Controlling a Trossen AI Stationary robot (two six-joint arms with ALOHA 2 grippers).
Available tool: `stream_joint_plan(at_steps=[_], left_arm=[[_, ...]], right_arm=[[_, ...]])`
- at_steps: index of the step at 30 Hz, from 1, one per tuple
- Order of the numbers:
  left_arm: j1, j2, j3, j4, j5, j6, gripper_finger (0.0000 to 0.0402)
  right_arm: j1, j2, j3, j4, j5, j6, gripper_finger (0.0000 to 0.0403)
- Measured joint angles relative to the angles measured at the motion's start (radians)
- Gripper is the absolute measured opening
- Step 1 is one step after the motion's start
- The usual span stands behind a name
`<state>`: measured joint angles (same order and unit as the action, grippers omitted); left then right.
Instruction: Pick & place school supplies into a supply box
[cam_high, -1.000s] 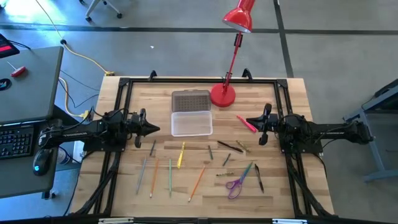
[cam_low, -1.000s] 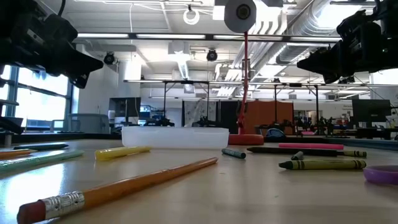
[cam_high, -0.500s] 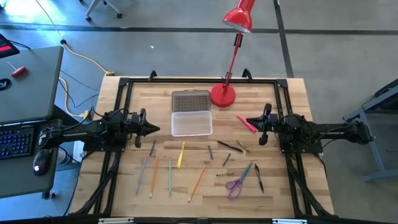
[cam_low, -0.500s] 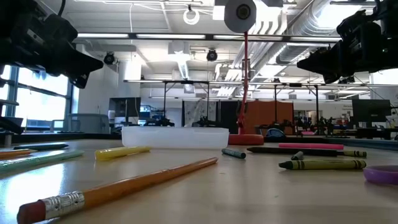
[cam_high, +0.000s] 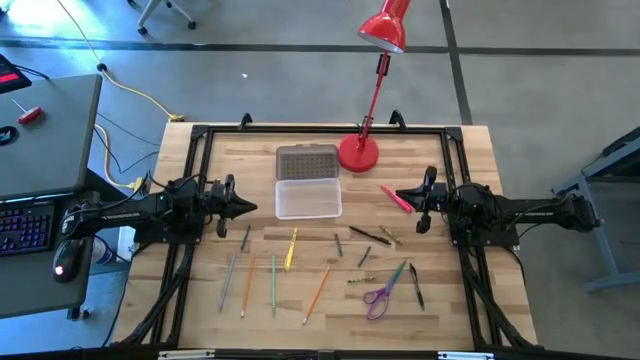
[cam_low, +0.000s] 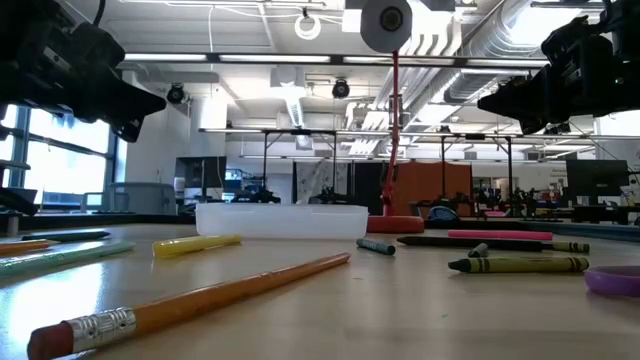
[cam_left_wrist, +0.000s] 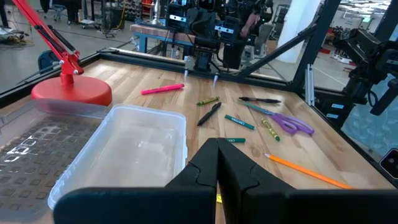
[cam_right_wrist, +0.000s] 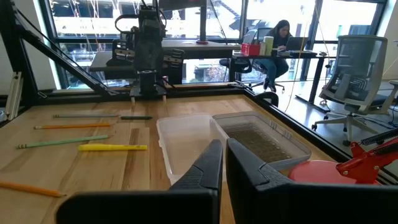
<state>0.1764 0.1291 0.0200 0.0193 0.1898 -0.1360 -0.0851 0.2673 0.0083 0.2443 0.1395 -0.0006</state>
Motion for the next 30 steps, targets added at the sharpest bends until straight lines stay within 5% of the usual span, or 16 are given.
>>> stream_joint_plan(at_steps=[14, 22, 30], left_arm=[[0.0, 0.0, 0.0, 0.013, -0.002, 0.0, 0.004], [0.0, 0.0, 0.0, 0.238, -0.214, 0.001, 0.004], [0.0, 0.0, 0.0, 0.281, -0.381, 0.001, 0.004]], right_arm=[[0.0, 0.0, 0.0, 0.0, 0.0, 0.0, 0.0], [0.0, 0.0, 0.0, 0.0, 0.0, 0.0, 0.0], [0.0, 0.0, 0.0, 0.002, 0.014, -0.005, 0.0]])
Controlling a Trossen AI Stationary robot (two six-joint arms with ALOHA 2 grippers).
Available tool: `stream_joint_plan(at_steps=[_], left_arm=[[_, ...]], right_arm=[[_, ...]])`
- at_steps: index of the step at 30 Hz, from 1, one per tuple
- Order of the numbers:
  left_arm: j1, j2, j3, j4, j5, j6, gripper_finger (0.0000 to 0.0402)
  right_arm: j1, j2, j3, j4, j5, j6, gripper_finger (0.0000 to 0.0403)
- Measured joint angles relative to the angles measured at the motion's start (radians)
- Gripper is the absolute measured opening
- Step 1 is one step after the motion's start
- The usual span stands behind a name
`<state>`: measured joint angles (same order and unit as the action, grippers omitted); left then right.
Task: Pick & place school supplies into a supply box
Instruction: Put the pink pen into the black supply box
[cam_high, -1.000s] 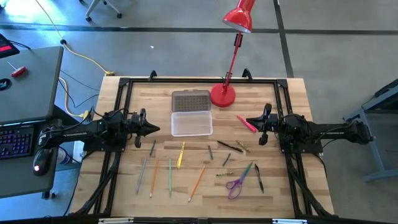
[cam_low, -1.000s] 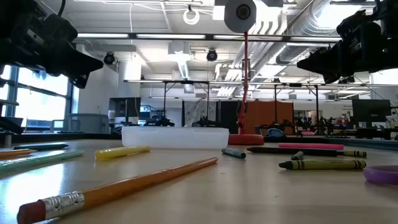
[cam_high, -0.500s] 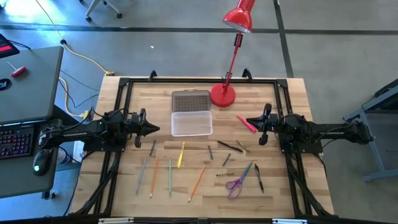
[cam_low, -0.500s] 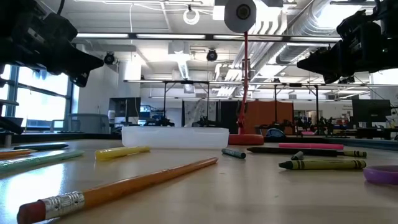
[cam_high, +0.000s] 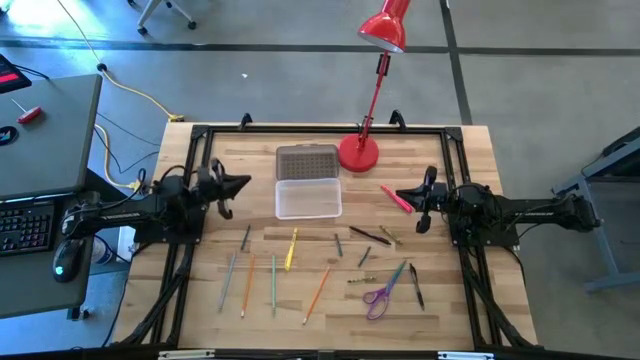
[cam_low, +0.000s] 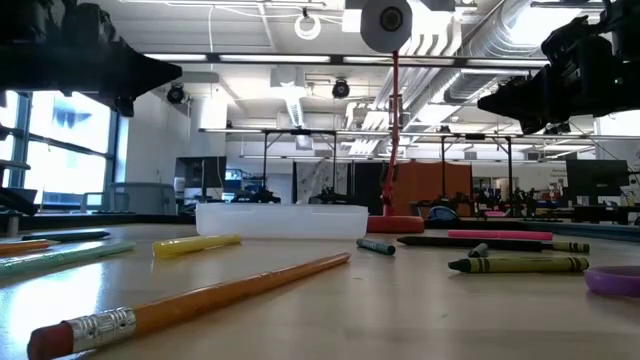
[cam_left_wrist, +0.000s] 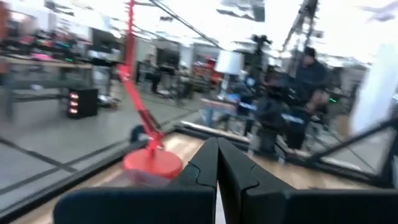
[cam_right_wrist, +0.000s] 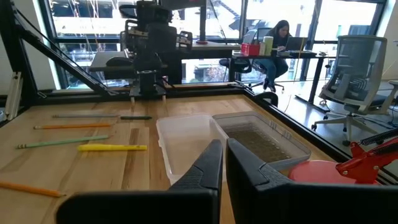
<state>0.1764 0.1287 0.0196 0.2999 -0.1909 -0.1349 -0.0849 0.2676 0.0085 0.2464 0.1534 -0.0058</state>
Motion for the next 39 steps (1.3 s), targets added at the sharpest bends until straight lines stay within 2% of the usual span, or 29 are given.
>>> stream_joint_plan(at_steps=[4, 7, 12, 18, 20, 24, 31, 34, 39], left_arm=[[0.0, 0.0, 0.0, -0.016, -0.114, 0.0, 0.004], [0.0, 0.0, 0.0, -0.022, -0.15, 0.0, 0.004], [0.0, 0.0, 0.0, -0.018, -0.163, 0.0, 0.004], [0.0, 0.0, 0.0, -0.018, -0.187, 0.0, 0.004], [0.0, 0.0, 0.0, -0.018, -0.188, 0.0, 0.004], [0.0, 0.0, 0.0, -0.007, -0.192, 0.0, 0.004], [0.0, 0.0, 0.0, -0.009, -0.305, 0.0, 0.004], [0.0, 0.0, 0.0, -0.009, -0.363, -0.001, 0.004], [0.0, 0.0, 0.0, -0.009, -0.4, -0.001, 0.004]], right_arm=[[0.0, 0.0, 0.0, 0.035, 0.079, -0.018, 0.0], [0.0, 0.0, 0.0, 0.055, 0.08, -0.02, 0.0], [0.0, 0.002, 0.0, 0.103, 0.17, -0.02, 0.0], [0.0, 0.002, 0.0, 0.122, 0.131, -0.031, 0.0], [-0.006, 0.006, 0.0, 0.162, 0.165, -0.074, 0.0], [-0.006, 0.014, 0.0, 0.162, 0.196, 0.008, 0.0003], [-0.006, 0.131, 0.0, 0.015, 0.219, 0.168, 0.0052], [-0.006, 0.212, 0.0, 0.023, 0.228, 0.18, 0.0081], [-0.006, 0.348, 0.007, 0.035, 0.323, 0.17, 0.0114]])
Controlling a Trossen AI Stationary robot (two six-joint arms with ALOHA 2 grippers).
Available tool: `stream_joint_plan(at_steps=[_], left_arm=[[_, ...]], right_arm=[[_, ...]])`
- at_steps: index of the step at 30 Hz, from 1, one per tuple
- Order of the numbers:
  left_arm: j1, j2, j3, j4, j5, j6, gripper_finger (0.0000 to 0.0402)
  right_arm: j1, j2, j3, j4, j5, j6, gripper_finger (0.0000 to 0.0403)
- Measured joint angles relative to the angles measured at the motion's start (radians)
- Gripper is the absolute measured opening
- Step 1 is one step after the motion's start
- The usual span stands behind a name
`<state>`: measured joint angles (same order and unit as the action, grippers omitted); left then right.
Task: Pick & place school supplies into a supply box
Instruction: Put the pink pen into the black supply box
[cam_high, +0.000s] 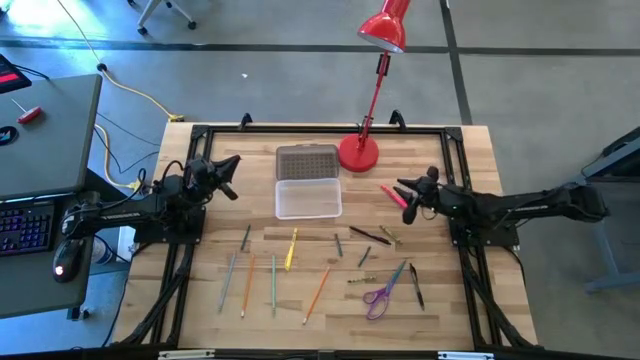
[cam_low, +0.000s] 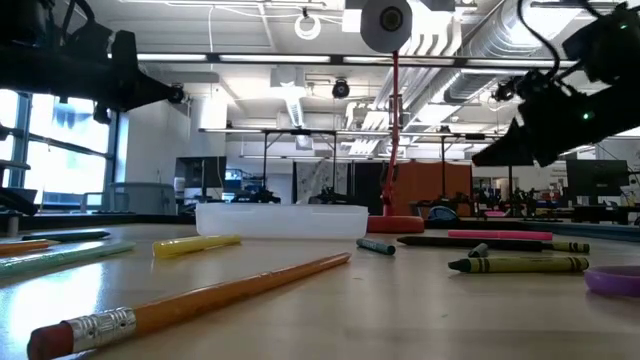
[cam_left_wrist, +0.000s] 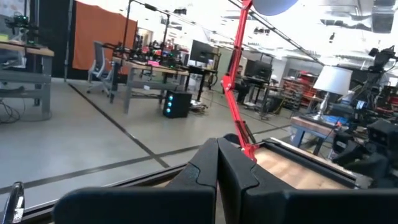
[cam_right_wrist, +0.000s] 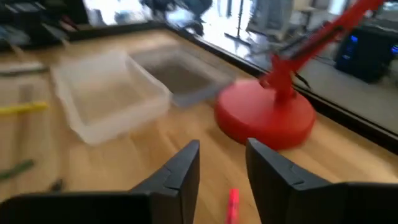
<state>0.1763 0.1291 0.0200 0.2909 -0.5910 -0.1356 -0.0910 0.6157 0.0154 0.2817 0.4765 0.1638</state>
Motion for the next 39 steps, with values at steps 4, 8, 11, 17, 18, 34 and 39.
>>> stream_joint_plan(at_steps=[4, 8, 11, 17, 18, 34, 39], left_arm=[[0.0, 0.0, 0.0, -0.001, 0.0, 0.0, 0.004], [0.0, 0.0, 0.0, -0.002, -0.004, 0.0, 0.004], [0.0, 0.0, 0.0, -0.002, -0.004, 0.0, 0.004], [0.0, 0.0, 0.0, -0.002, -0.004, 0.0, 0.004], [0.0, 0.0, 0.0, -0.002, -0.004, 0.0, 0.004], [0.0, 0.0, 0.0, -0.004, -0.004, 0.0, 0.004], [0.0, 0.0, 0.0, -0.004, -0.004, 0.0, 0.004]], right_arm=[[0.0, 0.121, 0.0, -0.001, -0.044, 0.109, 0.0121], [0.0, 0.24, 0.0, -0.019, -0.016, 0.121, 0.0121], [0.0, 0.32, -0.001, -0.005, 0.053, 0.14, 0.0121], [0.0, 0.437, 0.0, 0.061, 0.013, 0.197, 0.0121], [0.0, 0.452, 0.0, 0.078, 0.006, 0.197, 0.0121], [0.001, 0.694, 0.006, 0.172, 0.061, 0.259, 0.012], [0.0, 0.765, 0.006, 0.234, 0.049, 0.255, 0.008]])
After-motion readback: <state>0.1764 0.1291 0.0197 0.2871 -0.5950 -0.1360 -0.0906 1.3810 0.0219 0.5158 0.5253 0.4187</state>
